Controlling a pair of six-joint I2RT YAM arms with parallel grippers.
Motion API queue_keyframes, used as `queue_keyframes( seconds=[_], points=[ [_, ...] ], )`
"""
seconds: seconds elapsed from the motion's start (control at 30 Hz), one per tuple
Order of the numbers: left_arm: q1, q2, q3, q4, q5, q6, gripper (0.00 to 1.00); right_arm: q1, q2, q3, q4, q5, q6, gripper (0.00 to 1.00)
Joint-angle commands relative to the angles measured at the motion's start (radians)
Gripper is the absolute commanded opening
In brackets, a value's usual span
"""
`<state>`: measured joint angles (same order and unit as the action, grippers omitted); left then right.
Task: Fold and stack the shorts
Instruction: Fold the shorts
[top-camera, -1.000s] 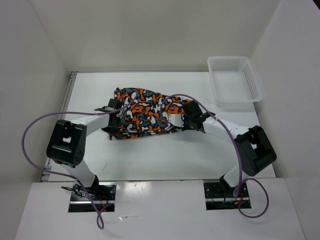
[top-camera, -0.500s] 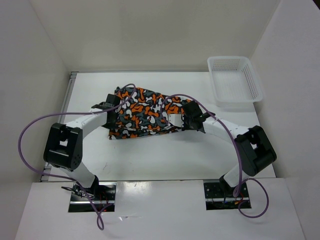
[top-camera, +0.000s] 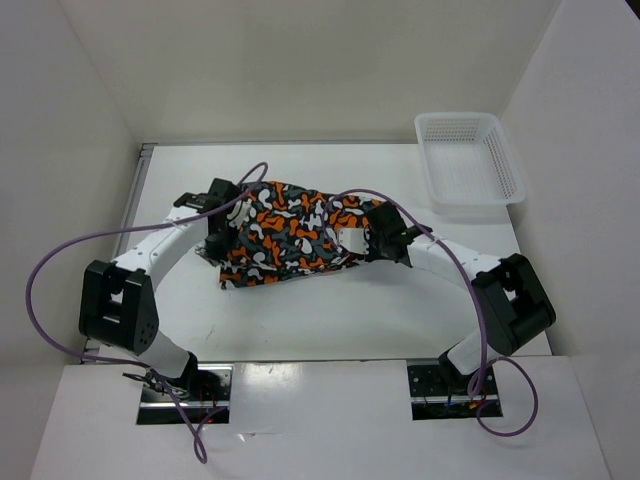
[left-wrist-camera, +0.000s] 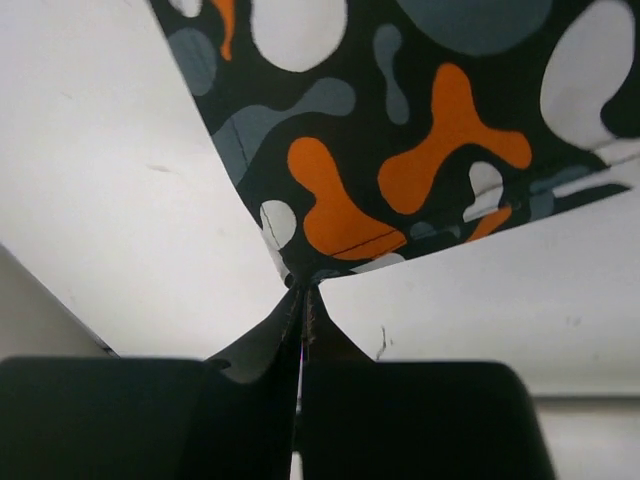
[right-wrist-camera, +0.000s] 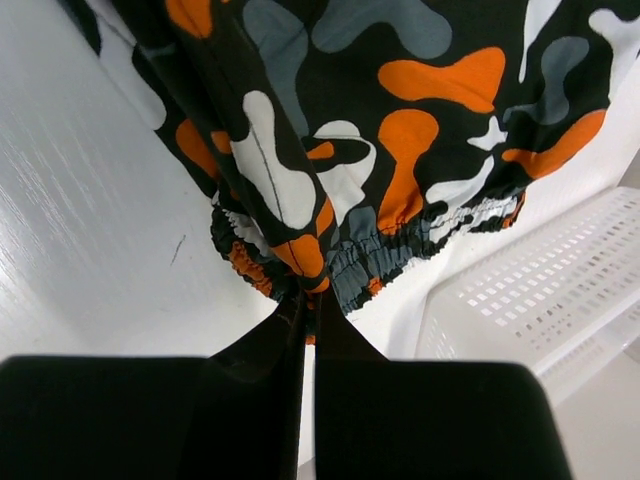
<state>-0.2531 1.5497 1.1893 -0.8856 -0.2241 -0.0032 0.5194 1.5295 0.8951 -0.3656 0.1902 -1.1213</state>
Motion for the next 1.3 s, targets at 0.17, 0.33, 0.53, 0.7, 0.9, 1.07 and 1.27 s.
queue_keyframes(
  seconds=[0.17, 0.33, 0.53, 0.7, 0.9, 1.07, 1.27],
  points=[
    [-0.015, -0.008, -0.050, -0.219, 0.094, 0.003, 0.00, 0.011, -0.026, 0.037, 0.017, 0.038, -0.015, 0.00],
    [-0.075, 0.036, -0.146, -0.219, 0.094, 0.003, 0.15, 0.002, -0.026, 0.071, -0.021, 0.060, -0.072, 0.00],
    [-0.130, 0.079, -0.151, -0.210, 0.125, 0.003, 0.51, -0.007, -0.017, 0.016, -0.047, 0.101, -0.106, 0.68],
    [-0.035, 0.055, -0.039, -0.210, 0.137, 0.003, 0.52, -0.048, -0.048, 0.241, -0.099, -0.102, 0.119, 0.79],
    [0.038, 0.046, 0.078, -0.055, 0.232, 0.003, 0.54, -0.087, -0.048, 0.384, -0.139, -0.323, 0.434, 0.77],
    [0.038, 0.093, 0.066, 0.066, 0.281, 0.003, 0.56, -0.153, 0.006, 0.393, -0.079, -0.370, 0.786, 0.71],
    [0.038, 0.148, 0.029, 0.146, 0.267, 0.003, 0.56, -0.194, 0.118, 0.329, -0.007, -0.190, 1.081, 0.76]
  ],
)
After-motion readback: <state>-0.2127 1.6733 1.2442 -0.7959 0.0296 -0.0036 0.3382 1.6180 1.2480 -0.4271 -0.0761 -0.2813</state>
